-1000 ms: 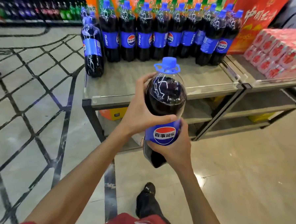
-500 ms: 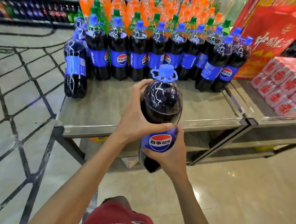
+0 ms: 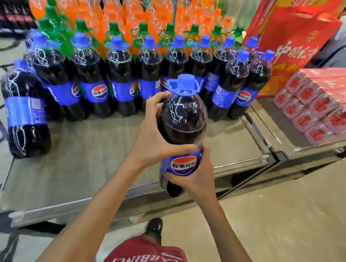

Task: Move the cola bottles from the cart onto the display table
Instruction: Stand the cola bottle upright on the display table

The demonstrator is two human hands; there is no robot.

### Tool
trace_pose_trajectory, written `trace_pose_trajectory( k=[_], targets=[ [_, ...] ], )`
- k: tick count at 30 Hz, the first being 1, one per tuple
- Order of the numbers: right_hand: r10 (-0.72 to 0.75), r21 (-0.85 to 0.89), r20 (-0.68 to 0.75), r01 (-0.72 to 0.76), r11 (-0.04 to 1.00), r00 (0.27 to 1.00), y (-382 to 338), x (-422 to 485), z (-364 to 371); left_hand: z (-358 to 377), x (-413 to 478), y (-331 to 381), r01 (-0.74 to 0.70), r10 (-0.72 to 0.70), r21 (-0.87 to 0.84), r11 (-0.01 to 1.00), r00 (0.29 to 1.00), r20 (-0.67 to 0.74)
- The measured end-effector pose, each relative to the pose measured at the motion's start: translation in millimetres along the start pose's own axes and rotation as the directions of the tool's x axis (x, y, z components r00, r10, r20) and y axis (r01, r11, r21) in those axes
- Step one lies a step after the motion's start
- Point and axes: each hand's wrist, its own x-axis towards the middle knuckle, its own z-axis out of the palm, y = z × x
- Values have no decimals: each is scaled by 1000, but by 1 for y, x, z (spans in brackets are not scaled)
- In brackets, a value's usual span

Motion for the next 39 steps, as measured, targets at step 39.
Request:
trace_pose_trajectory(
  k=[39],
  targets=[
    [88,-31,-39,-90,996,995,102,302,-12,98,252,-140,58,-91,233,971,987,132]
  ],
)
